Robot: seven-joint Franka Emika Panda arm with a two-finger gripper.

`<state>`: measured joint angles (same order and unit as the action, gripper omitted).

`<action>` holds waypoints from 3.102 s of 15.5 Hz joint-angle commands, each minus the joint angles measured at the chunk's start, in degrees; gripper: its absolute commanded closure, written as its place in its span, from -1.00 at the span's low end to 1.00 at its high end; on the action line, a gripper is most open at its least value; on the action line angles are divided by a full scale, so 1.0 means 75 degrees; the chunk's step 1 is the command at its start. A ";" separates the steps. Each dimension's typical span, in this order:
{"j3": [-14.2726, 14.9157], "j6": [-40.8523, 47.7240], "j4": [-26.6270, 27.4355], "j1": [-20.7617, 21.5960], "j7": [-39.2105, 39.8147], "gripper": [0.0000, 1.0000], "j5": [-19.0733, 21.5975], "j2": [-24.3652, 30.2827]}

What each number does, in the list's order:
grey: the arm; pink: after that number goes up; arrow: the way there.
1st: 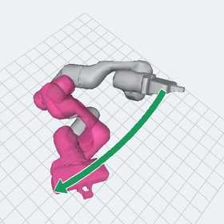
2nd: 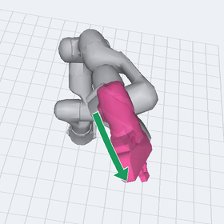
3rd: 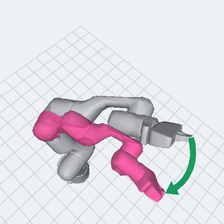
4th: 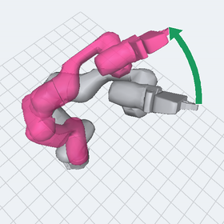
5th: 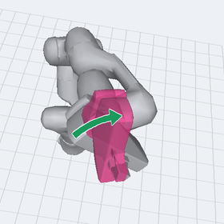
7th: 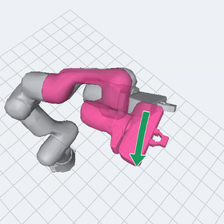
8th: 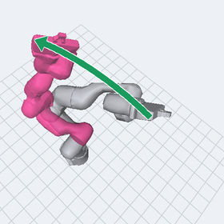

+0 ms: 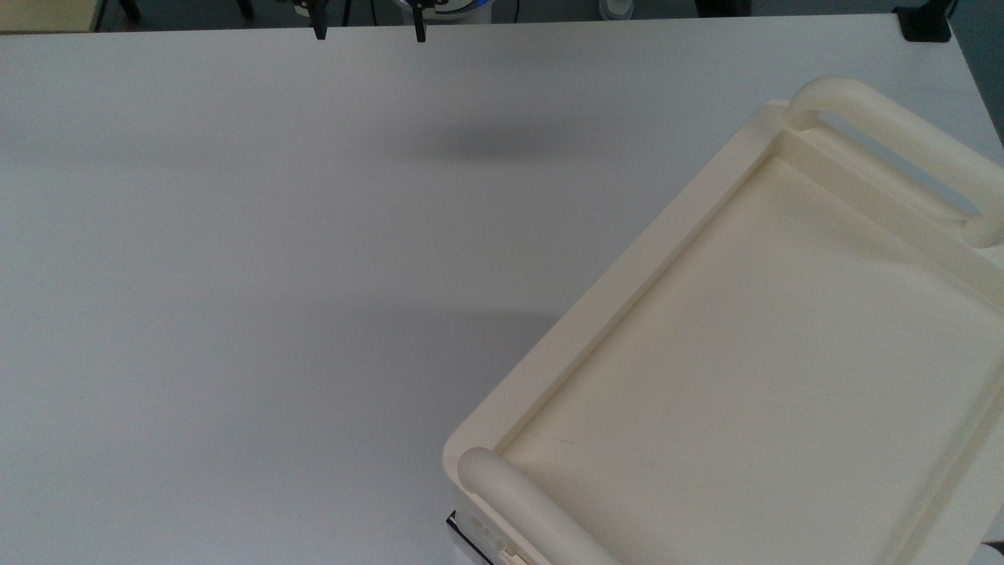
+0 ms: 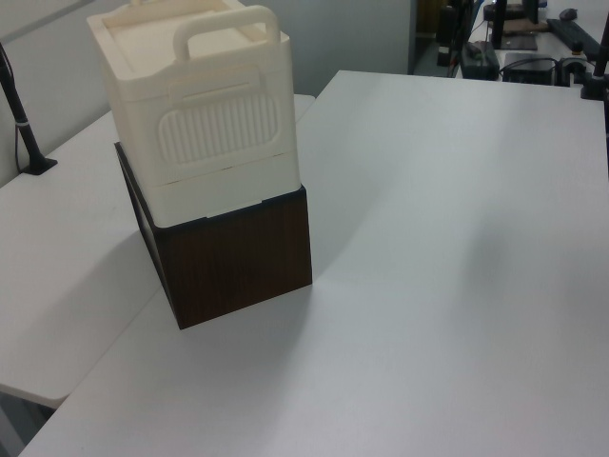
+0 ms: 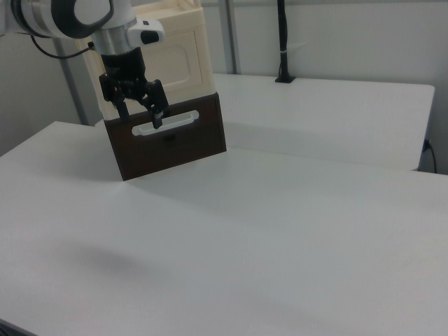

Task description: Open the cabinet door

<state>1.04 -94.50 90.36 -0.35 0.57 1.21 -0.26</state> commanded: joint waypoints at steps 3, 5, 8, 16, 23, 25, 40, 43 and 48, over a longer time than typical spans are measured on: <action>0.0049 -0.0162 0.0210 0.0152 0.0088 -1.00 -0.0056 0.0105; 0.0049 -0.0162 0.0210 0.0152 0.0065 -1.00 -0.0056 0.0105; 0.0049 -0.0162 0.0210 0.0152 0.0053 -1.00 -0.0056 0.0105; -0.0010 -0.0197 0.0186 0.0152 0.0274 -1.00 -0.0032 -0.0046; -0.0642 -0.0290 0.0116 0.0058 0.2642 -1.00 -0.0103 -0.0188; -0.0689 -0.0466 0.0023 0.0035 0.2654 -1.00 -0.0021 -0.0188; -0.0936 -0.2599 0.0163 -0.0305 0.6155 0.11 0.3927 -0.0632; -0.1017 -0.3125 0.0175 -0.0235 0.6918 0.30 0.4046 -0.0738; -0.1533 -0.4296 0.0139 -0.0235 0.7096 0.38 0.3987 -0.1043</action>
<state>-8.18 -121.09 90.94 -2.09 51.72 30.43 -7.24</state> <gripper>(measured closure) 0.683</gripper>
